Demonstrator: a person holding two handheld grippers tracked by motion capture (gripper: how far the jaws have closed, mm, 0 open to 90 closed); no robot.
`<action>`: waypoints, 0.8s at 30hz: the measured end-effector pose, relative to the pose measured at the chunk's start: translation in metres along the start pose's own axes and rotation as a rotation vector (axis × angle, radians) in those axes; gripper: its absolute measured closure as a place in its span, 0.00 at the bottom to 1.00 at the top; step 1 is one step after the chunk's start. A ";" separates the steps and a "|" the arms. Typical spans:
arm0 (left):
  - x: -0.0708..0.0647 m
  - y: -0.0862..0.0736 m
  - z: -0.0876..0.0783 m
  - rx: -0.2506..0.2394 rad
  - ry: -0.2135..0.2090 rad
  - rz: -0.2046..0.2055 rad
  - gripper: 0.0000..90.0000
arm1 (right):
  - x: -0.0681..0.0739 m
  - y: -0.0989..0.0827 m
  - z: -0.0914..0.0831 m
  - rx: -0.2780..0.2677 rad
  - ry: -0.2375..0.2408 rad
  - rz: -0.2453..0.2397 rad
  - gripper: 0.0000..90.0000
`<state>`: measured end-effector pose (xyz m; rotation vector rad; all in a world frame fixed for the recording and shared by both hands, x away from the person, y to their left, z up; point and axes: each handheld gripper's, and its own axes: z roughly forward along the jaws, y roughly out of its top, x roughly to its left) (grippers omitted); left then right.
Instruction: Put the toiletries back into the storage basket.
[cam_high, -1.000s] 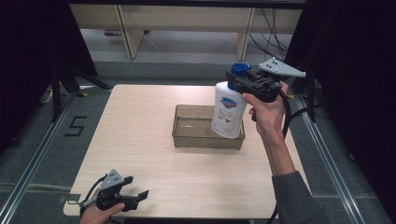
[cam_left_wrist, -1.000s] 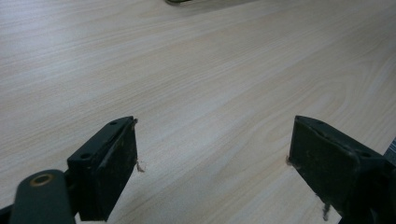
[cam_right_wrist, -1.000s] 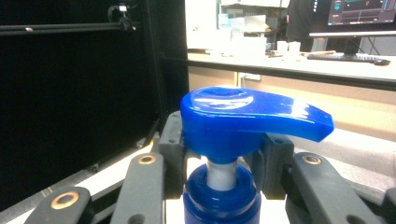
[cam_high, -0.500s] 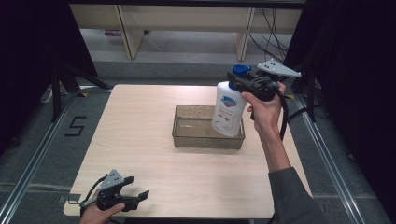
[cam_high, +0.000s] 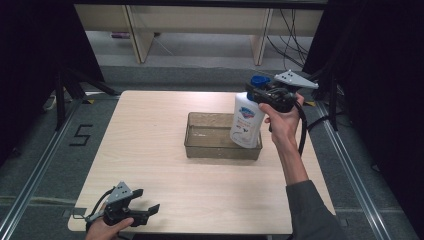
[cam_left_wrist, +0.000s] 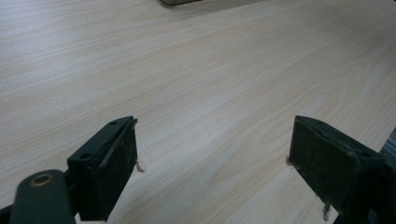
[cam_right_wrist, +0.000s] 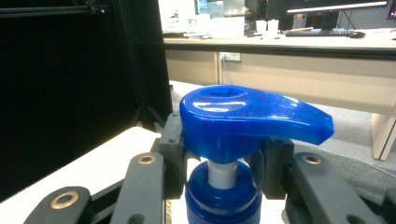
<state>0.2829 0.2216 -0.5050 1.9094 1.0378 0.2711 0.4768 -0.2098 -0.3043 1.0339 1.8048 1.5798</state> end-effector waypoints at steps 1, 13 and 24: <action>0.000 0.000 0.000 0.000 0.000 0.000 0.16 | -0.001 -0.002 0.000 0.001 -0.003 0.003 0.68; 0.000 0.000 0.000 -0.003 0.000 -0.004 0.16 | -0.007 -0.018 -0.002 0.017 -0.005 0.017 0.68; 0.000 0.000 0.001 -0.003 0.004 -0.001 0.16 | -0.009 -0.035 -0.003 0.041 -0.003 0.055 0.68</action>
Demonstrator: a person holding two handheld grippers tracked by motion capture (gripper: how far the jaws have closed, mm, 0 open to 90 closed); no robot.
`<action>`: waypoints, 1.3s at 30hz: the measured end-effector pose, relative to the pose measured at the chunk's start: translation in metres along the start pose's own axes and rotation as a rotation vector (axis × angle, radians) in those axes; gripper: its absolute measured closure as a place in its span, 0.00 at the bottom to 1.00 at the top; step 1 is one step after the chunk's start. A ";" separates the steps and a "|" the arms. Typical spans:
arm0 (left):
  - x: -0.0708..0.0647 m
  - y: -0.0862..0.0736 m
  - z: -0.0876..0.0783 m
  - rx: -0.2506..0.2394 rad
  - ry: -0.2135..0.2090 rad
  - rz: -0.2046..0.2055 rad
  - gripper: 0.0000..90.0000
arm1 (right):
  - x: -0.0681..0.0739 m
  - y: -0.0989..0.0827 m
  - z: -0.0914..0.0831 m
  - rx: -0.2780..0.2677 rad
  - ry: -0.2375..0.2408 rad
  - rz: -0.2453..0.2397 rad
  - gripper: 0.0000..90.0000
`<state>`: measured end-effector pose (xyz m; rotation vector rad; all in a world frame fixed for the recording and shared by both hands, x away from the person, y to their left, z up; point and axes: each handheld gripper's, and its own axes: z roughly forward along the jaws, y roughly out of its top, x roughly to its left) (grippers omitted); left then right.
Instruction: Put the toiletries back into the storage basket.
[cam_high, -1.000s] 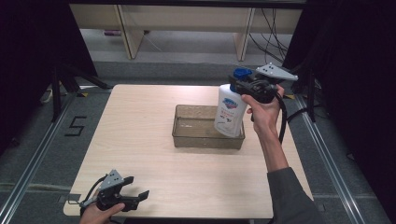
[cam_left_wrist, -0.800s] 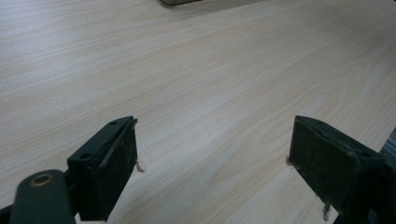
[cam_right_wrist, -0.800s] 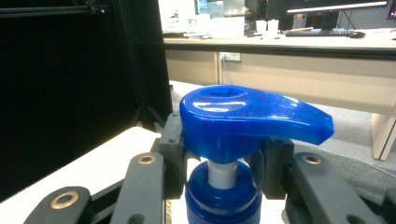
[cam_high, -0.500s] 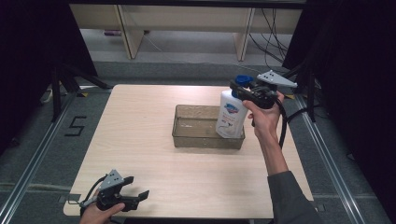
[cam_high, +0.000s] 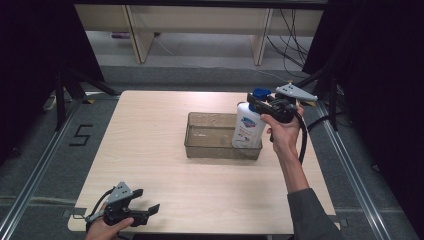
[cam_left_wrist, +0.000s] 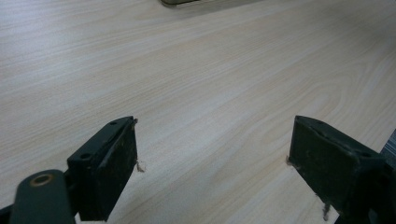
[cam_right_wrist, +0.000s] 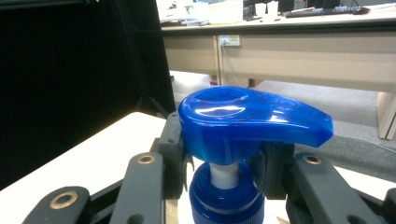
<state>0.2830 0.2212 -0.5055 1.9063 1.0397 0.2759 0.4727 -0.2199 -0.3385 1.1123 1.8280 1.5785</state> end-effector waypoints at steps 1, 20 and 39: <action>0.000 0.000 0.000 0.001 0.000 0.000 0.16 | -0.001 -0.001 0.001 0.001 0.001 -0.012 0.68; -0.002 0.000 -0.001 0.012 0.019 0.002 0.16 | 0.009 -0.012 0.000 -0.033 -0.023 -0.050 0.64; 0.001 -0.002 0.002 0.001 0.004 -0.017 0.16 | 0.009 -0.023 -0.006 -0.070 -0.058 -0.024 0.49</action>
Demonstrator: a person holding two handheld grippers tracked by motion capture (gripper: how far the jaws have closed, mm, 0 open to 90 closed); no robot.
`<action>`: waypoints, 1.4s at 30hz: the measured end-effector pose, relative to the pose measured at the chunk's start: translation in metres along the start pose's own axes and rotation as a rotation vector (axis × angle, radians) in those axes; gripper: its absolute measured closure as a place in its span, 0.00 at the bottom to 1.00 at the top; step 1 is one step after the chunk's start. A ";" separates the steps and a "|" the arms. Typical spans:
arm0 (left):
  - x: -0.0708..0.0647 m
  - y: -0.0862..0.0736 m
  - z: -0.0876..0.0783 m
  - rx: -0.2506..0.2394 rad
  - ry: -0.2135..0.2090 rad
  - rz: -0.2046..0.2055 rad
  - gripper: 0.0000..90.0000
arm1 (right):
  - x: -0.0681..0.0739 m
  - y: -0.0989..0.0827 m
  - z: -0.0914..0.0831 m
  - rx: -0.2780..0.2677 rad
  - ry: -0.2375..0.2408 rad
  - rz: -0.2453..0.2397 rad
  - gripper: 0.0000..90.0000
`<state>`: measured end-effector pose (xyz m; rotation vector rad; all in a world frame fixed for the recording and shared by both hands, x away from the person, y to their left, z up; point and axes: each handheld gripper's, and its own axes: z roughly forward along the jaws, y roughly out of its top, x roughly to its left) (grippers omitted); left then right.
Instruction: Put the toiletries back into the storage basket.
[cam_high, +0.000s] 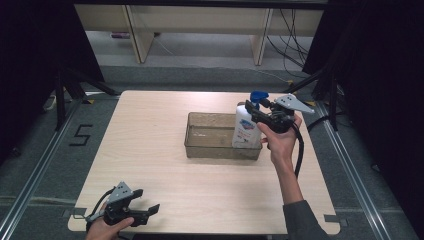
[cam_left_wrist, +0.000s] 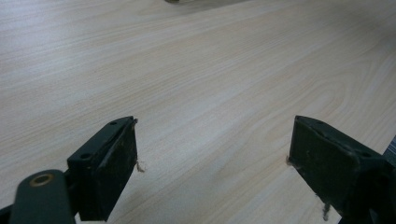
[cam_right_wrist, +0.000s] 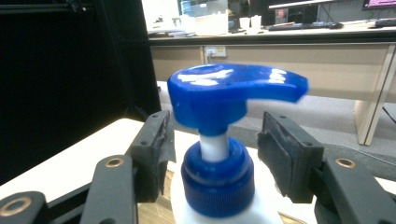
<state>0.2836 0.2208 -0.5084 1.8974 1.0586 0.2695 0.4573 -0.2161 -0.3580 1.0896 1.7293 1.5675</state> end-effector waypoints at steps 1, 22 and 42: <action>0.000 0.000 0.000 -0.001 -0.001 0.000 0.16 | 0.000 0.000 0.000 0.000 0.000 0.000 0.49; -0.001 0.001 -0.002 0.003 -0.012 0.022 0.16 | -0.001 -0.003 -0.006 0.008 0.000 0.043 0.41; -0.002 0.001 -0.002 0.004 -0.009 0.037 0.16 | 0.001 -0.004 -0.024 0.012 -0.015 0.038 0.37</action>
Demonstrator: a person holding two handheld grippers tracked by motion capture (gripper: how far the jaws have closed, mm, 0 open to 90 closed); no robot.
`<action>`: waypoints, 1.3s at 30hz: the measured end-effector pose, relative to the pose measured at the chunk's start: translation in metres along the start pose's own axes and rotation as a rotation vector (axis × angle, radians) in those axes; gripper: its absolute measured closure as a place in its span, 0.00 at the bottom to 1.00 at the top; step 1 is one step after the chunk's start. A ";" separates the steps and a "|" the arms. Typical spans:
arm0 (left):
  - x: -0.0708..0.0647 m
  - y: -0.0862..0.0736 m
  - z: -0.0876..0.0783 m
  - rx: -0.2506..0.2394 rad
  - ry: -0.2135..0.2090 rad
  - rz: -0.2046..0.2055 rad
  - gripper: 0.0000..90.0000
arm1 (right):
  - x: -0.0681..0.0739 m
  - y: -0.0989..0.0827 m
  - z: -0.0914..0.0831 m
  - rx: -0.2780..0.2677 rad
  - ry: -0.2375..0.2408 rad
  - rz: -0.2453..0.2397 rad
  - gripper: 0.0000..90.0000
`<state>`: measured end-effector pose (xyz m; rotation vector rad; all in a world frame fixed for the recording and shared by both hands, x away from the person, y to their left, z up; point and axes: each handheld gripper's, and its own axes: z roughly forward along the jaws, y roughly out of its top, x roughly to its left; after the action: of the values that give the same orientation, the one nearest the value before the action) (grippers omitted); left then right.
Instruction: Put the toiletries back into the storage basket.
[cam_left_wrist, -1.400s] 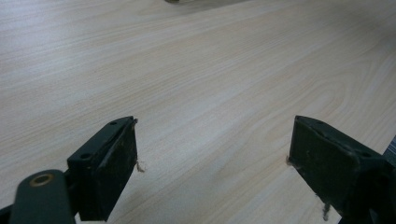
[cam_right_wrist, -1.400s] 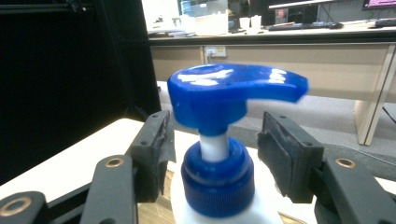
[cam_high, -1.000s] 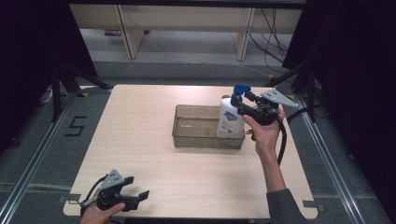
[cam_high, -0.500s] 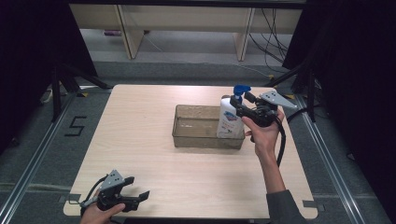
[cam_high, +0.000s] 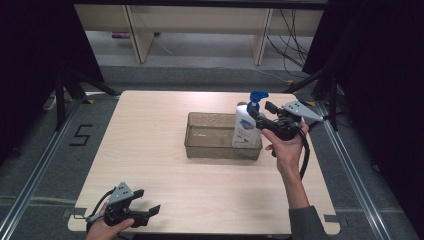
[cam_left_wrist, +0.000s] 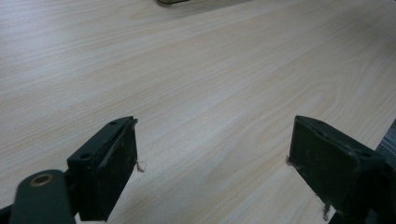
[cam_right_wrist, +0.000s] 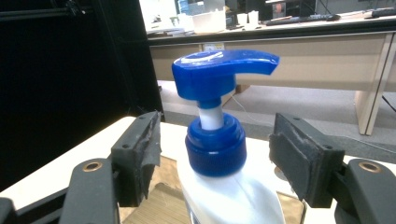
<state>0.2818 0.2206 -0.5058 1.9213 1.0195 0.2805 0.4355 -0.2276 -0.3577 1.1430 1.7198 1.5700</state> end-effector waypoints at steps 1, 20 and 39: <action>-0.001 0.000 0.001 -0.016 -0.001 -0.016 0.16 | 0.000 -0.001 0.000 -0.006 0.007 0.002 0.37; -0.001 0.000 0.000 -0.010 -0.002 -0.012 0.16 | 0.007 -0.005 -0.015 0.025 0.002 0.023 0.36; -0.002 0.001 0.000 -0.009 0.001 -0.010 0.16 | 0.014 -0.012 -0.031 0.025 0.015 0.021 0.34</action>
<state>0.2805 0.2192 -0.5047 1.9076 1.0268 0.2798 0.3998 -0.2313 -0.3622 1.1679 1.7470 1.5781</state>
